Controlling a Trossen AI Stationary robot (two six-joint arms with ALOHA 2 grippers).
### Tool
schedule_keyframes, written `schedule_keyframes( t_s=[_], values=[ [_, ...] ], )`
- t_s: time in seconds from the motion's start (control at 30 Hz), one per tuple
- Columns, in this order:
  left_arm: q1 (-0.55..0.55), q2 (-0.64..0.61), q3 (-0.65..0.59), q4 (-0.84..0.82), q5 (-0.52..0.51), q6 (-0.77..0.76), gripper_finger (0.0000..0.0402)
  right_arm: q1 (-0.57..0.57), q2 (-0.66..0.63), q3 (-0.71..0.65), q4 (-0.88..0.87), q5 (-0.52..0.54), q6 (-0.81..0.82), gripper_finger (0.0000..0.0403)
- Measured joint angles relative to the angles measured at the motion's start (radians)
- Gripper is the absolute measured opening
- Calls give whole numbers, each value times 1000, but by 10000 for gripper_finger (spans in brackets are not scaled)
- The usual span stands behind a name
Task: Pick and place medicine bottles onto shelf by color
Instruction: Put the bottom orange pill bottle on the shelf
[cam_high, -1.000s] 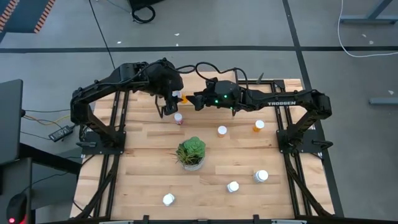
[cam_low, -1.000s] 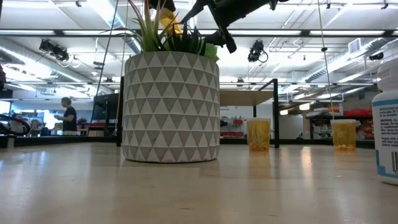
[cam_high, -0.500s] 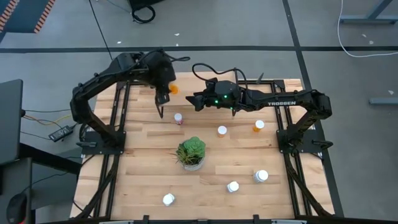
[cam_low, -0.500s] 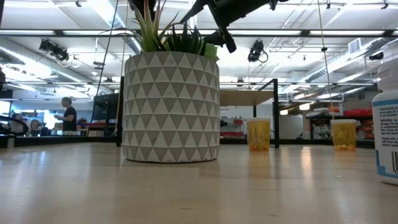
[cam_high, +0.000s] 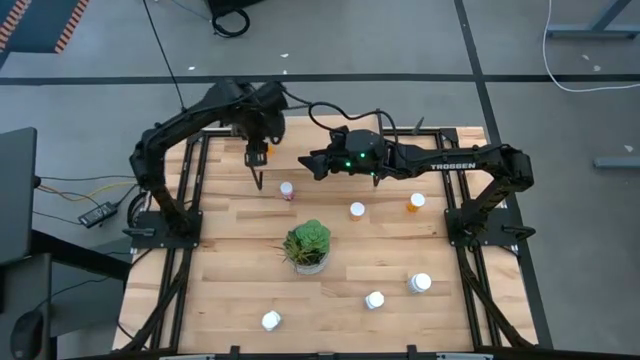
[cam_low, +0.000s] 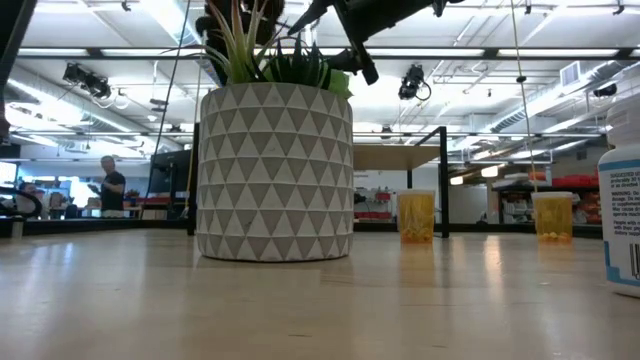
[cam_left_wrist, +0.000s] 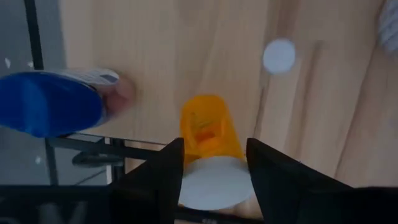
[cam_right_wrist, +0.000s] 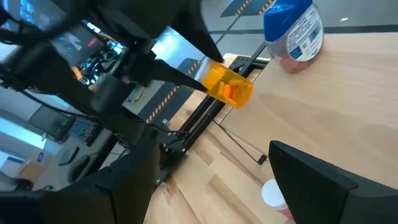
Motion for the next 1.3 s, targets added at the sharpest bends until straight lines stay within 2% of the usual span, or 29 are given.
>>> schedule_keyframes(
  t_s=[0.4, 0.6, 0.77, 0.93, 1.1, 1.2, 1.3],
  values=[
    [-73, 33, -1, -28, -91, 12, 152, 26, 0, 0, -1, -61, -21, 310],
    [-75, 33, -1, -28, -109, -55, 144, 26, 0, 0, -12, -168, -26, 310],
    [-75, 29, 30, -29, -123, -139, 147, 25, 0, 0, -105, -185, -62, 310],
    [-75, 16, 167, -29, -124, -221, 157, 25, 0, 0, -226, -96, -170, 310],
    [-55, -34, 333, -27, -121, -326, 152, 17, 0, 0, -185, 85, -310, 310],
    [-22, -83, 364, -26, -110, -394, 144, -10, 1, 0, -182, 165, -287, 310],
    [8, -138, 338, -20, -103, -443, 136, -45, 21, -1, -161, 185, -232, 310]
  ],
)
